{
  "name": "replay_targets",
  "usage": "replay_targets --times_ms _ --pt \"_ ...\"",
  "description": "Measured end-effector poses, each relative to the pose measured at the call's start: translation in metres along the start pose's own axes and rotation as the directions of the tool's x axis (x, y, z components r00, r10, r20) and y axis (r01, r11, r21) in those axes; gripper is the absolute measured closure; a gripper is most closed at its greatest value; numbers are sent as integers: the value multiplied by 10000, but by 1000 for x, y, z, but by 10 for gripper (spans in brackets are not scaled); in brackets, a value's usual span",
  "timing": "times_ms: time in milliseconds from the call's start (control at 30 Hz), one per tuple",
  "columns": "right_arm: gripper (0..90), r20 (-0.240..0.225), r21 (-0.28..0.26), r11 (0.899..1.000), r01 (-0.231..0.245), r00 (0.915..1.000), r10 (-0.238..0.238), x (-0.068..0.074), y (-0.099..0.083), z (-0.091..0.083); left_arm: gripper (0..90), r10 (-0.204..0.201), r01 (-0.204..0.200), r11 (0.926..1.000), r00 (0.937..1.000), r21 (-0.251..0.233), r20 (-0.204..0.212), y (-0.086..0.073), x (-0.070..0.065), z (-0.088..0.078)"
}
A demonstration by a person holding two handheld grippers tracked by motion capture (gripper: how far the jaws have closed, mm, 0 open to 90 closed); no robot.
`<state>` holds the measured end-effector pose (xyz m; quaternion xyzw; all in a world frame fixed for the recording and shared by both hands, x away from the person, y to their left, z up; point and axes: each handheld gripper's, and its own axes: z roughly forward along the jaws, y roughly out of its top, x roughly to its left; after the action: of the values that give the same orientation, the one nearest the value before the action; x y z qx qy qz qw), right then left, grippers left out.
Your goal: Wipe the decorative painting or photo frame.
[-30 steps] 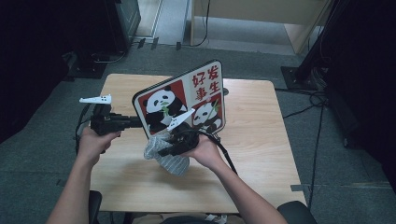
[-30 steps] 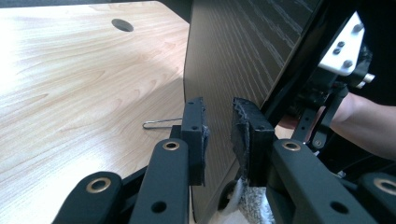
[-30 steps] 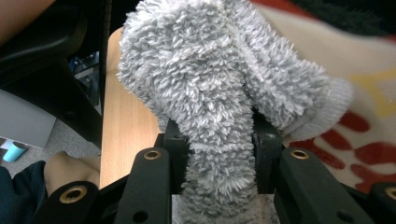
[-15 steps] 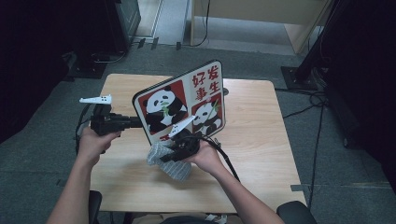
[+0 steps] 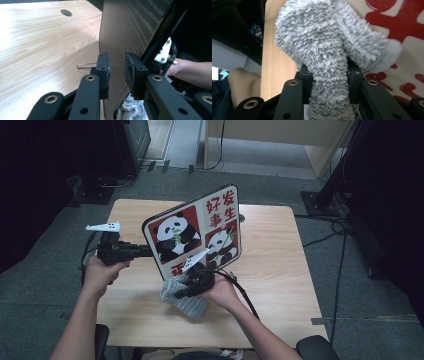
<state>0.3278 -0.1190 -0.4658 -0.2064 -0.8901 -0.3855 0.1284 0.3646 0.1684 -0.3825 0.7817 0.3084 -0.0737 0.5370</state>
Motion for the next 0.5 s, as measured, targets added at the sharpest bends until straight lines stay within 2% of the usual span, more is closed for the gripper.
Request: replay_targets --times_ms 100,300,500 --pt "678 9 37 10000 -51 10000 51 2 1 -3 713 33 -33 10000 10000 7 -56 0 0 0" --pt "681 -7 -37 9999 157 9999 -157 9 5 -13 658 147 -149 9999 9993 -50 -329 1 -1 -3" --pt "681 -49 -158 9991 396 9992 -397 17 13 -22 564 159 -156 9999 9975 40 -689 -1 2 -5"
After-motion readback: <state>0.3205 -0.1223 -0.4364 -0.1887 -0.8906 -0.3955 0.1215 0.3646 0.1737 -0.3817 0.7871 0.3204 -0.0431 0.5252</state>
